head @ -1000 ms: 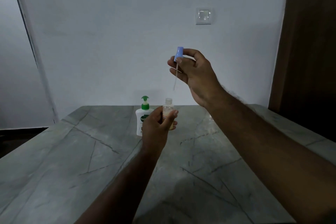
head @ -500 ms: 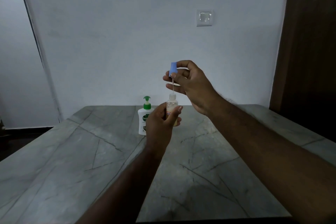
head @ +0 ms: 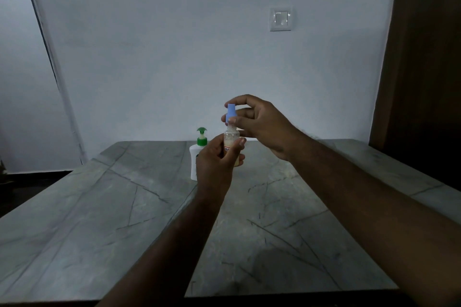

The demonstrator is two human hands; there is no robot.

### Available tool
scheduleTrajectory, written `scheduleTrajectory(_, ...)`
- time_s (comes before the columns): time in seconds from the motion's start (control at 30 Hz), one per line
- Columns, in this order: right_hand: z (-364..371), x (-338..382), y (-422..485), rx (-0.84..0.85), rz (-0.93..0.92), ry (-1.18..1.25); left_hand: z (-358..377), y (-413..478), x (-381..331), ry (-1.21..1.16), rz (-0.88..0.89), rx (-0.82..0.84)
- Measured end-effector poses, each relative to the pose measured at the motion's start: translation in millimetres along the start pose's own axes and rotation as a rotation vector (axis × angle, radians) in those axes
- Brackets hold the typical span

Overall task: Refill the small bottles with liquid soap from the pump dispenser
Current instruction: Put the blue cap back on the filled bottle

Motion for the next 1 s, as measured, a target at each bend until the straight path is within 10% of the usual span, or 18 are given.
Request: scheduleTrajectory(1.0,12.2,-38.4,-11.5,0.100,0.106,-0.166,-0.7,-11.0,24.5,0.068,-0.019,0.024)
Point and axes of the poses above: each hand's wrist, its own y-axis towards the middle knuckle, its own z-axis out of the palm, x = y × z, the point moved 10 cm from there along y, towards the middle knuckle, and after that the axes turned 3 degrees about -y, right-handed, at the moved point
